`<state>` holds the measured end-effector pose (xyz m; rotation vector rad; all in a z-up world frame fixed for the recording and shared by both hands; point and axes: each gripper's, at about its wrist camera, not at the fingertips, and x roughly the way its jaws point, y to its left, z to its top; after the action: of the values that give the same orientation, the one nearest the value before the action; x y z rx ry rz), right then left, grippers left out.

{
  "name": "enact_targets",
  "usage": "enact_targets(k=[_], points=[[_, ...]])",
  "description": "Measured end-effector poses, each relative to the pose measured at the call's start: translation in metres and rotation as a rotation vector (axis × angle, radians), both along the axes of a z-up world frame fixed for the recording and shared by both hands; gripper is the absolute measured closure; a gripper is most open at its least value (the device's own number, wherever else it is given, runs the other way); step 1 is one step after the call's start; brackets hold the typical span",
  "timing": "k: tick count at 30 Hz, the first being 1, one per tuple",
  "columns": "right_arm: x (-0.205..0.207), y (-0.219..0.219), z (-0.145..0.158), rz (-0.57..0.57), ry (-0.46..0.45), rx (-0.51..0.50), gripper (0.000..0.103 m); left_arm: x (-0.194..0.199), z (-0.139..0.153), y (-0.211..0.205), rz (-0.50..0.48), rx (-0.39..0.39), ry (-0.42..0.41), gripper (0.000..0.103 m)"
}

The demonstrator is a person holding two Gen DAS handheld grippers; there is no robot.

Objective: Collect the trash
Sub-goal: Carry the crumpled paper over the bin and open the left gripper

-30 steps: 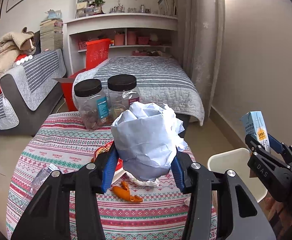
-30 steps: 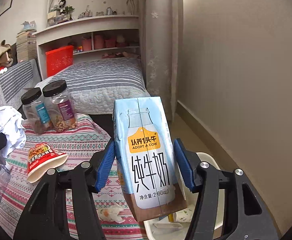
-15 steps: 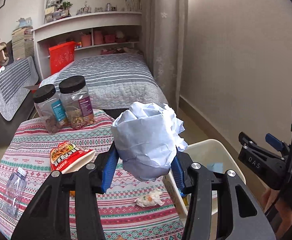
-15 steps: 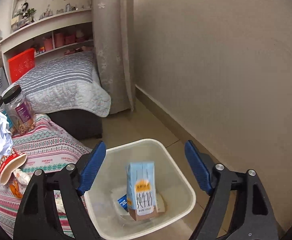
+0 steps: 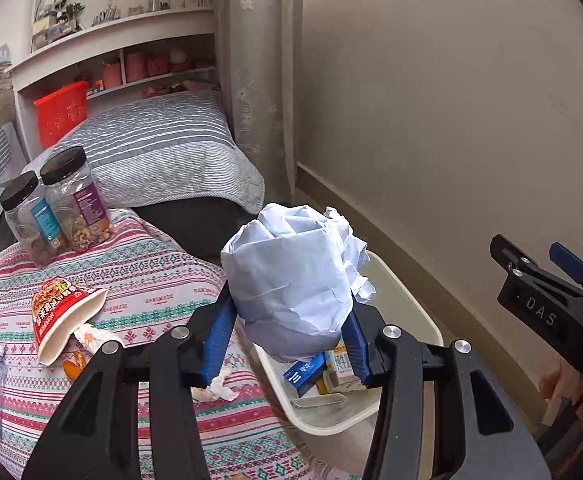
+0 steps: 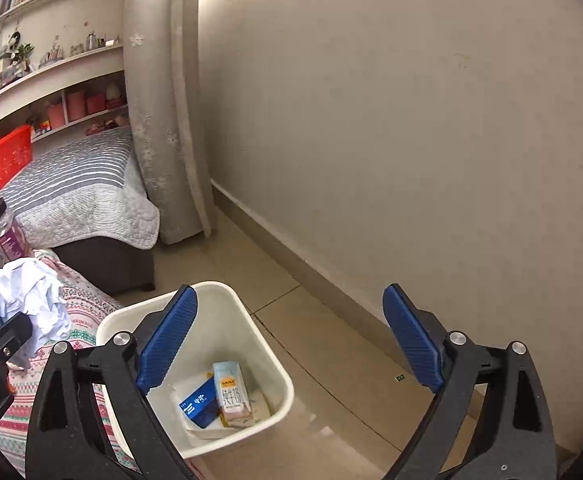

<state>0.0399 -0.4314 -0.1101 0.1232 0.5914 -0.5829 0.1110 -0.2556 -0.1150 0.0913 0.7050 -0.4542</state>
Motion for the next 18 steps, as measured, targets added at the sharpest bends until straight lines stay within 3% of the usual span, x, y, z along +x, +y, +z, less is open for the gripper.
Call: enact_targets(k=[3,6,12,18], points=[[-0.008,-0.006,0.001,-0.021,-0.009,-0.001,0.009,0.001,-0.002,-0.009,-0.039,-0.033,0.021,0.051],[-0.015,-0.007,0.002,-0.035,-0.020,-0.005,0.007,0.000,-0.002,-0.012,-0.049,-0.062,0.023,0.031],[-0.023,0.006,0.011,-0.010,-0.102,-0.007,0.007,-0.007,0.007,-0.007,0.023,0.022,-0.060,0.031],[-0.022,0.036,0.019,0.050,-0.150,-0.020,0.007,-0.015,0.024,0.015,0.122,0.081,-0.167,0.022]])
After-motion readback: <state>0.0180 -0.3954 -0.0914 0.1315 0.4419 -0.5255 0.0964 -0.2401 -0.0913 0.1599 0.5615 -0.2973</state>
